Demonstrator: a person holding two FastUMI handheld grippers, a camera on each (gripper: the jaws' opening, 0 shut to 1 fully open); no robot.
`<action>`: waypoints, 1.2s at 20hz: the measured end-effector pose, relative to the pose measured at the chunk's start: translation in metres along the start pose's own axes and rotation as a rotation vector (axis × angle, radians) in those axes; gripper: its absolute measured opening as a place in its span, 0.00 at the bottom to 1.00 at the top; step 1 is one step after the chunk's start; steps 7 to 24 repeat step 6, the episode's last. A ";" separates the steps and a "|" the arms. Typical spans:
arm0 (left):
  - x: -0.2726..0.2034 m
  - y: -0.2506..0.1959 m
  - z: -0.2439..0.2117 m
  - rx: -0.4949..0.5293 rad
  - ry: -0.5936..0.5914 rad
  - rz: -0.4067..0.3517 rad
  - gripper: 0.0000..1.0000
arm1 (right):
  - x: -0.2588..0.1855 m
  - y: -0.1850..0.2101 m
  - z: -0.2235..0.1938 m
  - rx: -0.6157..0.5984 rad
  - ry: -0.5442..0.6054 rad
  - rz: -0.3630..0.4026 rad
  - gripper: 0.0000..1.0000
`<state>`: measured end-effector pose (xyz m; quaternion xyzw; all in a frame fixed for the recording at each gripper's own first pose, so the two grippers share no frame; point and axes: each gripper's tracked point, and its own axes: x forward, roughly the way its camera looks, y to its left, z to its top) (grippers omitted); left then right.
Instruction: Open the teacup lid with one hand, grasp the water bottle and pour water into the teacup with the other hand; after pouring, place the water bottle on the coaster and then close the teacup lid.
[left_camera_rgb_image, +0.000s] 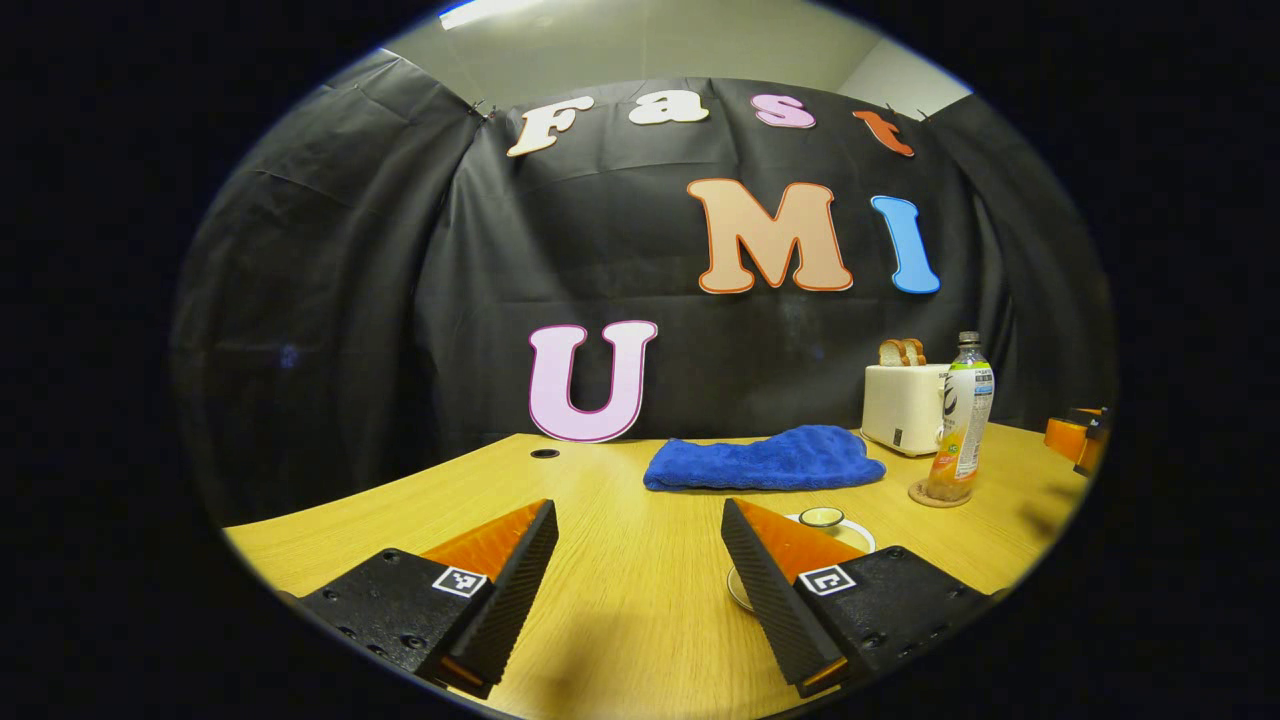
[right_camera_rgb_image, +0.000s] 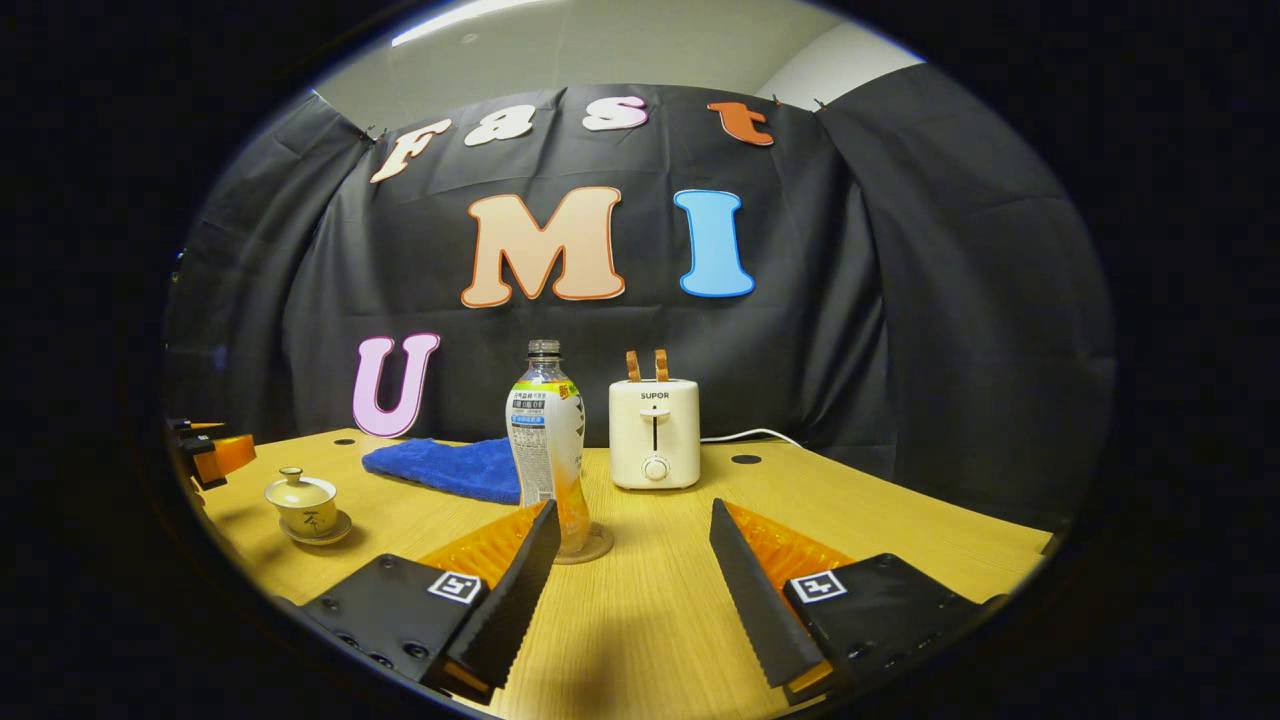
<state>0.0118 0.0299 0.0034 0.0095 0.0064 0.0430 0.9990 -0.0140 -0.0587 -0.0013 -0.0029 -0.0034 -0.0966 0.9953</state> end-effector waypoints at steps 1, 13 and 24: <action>0.000 0.000 0.000 0.000 0.000 0.000 0.96 | 0.000 0.000 0.000 0.000 0.000 0.000 0.95; 0.000 0.000 0.000 0.000 0.000 0.000 0.96 | 0.000 0.000 0.000 0.000 0.000 0.000 0.97; 0.000 0.000 0.000 0.000 0.000 0.000 0.96 | 0.000 0.000 0.000 0.000 0.000 0.000 0.97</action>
